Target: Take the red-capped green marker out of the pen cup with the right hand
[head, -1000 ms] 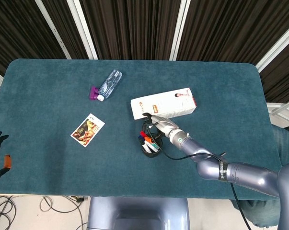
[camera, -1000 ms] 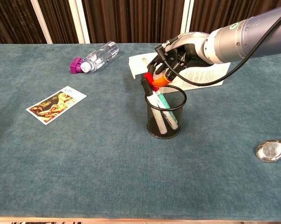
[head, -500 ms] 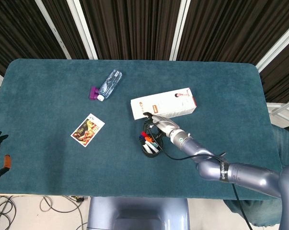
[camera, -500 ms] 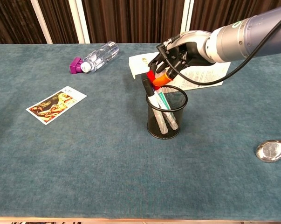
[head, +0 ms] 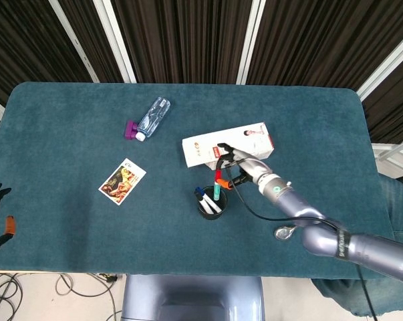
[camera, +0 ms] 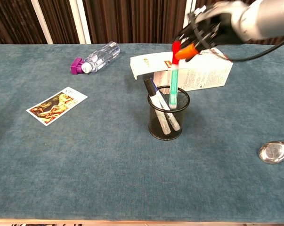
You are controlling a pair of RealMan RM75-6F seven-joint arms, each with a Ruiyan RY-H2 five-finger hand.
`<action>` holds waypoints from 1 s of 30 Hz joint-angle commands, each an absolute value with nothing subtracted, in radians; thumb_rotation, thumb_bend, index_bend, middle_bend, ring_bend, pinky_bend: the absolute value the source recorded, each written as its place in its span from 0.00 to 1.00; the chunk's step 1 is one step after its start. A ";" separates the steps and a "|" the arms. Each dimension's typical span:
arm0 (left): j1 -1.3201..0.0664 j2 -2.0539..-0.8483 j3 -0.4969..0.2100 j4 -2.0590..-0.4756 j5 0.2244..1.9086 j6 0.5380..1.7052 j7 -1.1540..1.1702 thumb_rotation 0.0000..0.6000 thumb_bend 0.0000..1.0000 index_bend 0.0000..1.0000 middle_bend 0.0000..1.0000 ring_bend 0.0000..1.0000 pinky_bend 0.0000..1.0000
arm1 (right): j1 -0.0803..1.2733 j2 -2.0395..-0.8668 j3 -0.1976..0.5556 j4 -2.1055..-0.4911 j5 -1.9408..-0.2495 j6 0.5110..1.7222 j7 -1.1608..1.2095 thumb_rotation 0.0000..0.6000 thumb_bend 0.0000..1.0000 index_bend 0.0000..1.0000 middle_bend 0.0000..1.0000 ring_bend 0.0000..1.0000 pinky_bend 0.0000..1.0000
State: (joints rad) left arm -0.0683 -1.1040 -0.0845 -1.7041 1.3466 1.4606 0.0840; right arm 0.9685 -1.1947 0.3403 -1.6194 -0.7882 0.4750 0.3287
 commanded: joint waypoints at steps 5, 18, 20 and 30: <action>-0.068 -1.103 -0.085 -1.707 1.346 1.461 0.086 1.00 0.54 0.16 0.07 0.09 0.09 | 0.822 -1.018 0.452 -1.729 -0.918 0.456 0.484 1.00 0.47 0.67 0.00 0.00 0.18; -0.068 -1.103 -0.087 -1.711 1.340 1.461 0.088 1.00 0.54 0.16 0.07 0.09 0.09 | 0.621 -0.870 0.511 -1.772 -1.199 0.385 0.710 1.00 0.47 0.67 0.00 0.00 0.18; -0.068 -1.104 -0.086 -1.711 1.340 1.462 0.090 1.00 0.54 0.16 0.07 0.09 0.09 | 0.614 -0.882 0.501 -1.759 -1.229 0.376 0.734 1.00 0.47 0.67 0.00 0.00 0.18; -0.068 -1.103 -0.087 -1.712 1.338 1.461 0.090 1.00 0.54 0.16 0.07 0.09 0.09 | 0.668 -1.053 0.401 -1.603 -1.274 0.365 0.737 1.00 0.47 0.67 0.00 0.00 0.18</action>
